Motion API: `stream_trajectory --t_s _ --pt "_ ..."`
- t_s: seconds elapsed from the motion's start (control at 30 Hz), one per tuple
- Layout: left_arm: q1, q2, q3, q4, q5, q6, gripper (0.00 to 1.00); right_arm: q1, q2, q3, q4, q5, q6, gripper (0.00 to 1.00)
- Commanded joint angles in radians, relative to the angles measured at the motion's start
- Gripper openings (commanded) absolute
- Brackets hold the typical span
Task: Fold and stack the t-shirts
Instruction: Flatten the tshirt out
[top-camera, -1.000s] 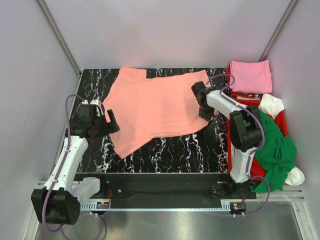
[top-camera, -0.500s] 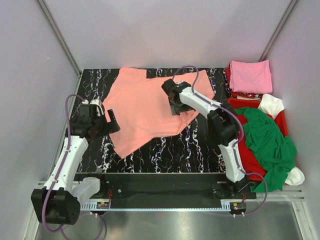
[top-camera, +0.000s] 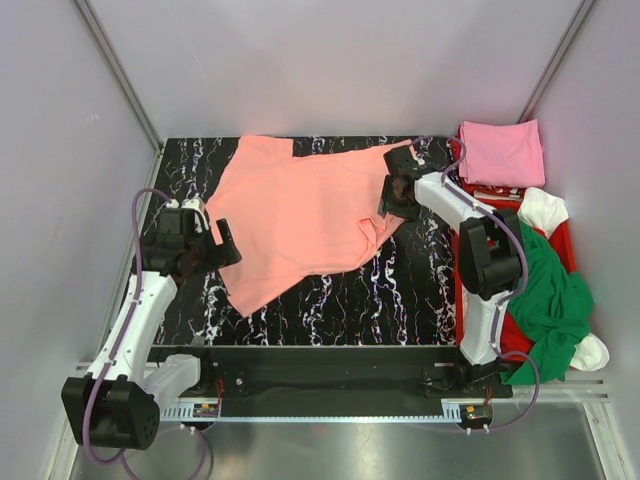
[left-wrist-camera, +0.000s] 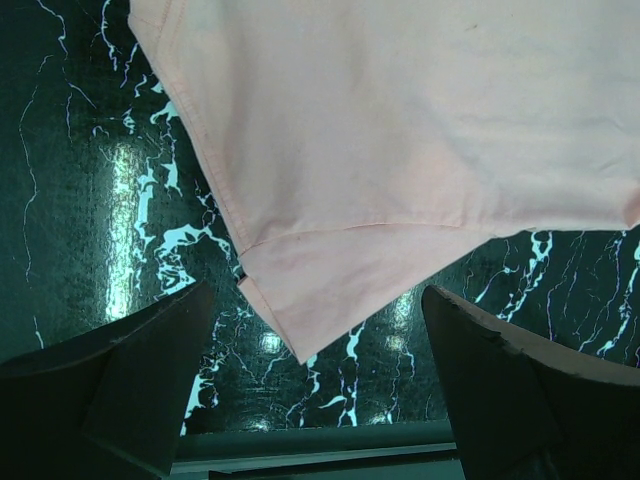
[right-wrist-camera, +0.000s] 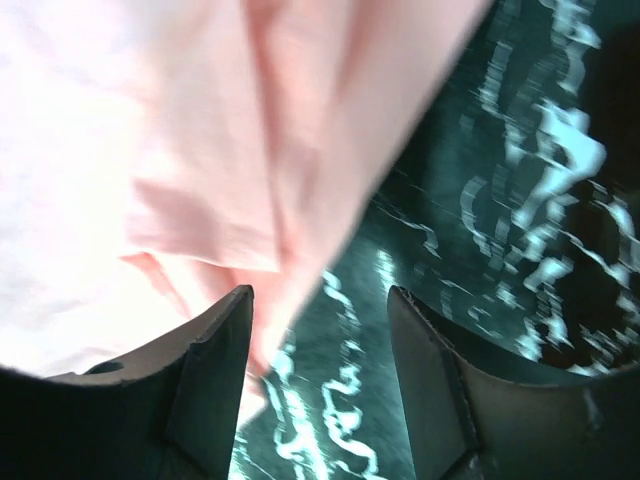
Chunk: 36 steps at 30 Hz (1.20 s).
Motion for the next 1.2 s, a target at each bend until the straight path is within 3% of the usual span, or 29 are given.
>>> stream_trajectory --t_s 0.0,0.2,0.47,0.6,0.83,1.03,1.17 --pt "-0.004 -0.004 -0.009 0.042 0.012 0.016 0.92 0.001 0.06 0.081 0.067 -0.087 0.022 0.62" --pt "-0.004 0.004 -0.007 0.043 0.015 0.016 0.91 -0.001 0.17 0.178 0.047 -0.116 0.03 0.59" --pt "-0.004 0.005 -0.007 0.045 0.018 0.016 0.91 -0.002 0.204 0.149 0.082 -0.124 0.047 0.54" --pt "-0.004 0.008 -0.009 0.046 0.018 0.016 0.92 -0.002 0.207 0.132 0.098 -0.126 0.05 0.42" --pt "-0.004 0.008 -0.01 0.045 0.018 0.016 0.91 -0.002 0.187 0.108 0.095 -0.115 0.045 0.0" --pt "-0.004 0.01 -0.009 0.043 0.018 0.017 0.91 -0.005 0.065 0.03 0.06 -0.075 0.033 0.0" --pt "-0.006 0.008 -0.009 0.045 0.02 0.017 0.91 -0.014 -0.137 -0.097 -0.025 0.003 0.015 0.0"
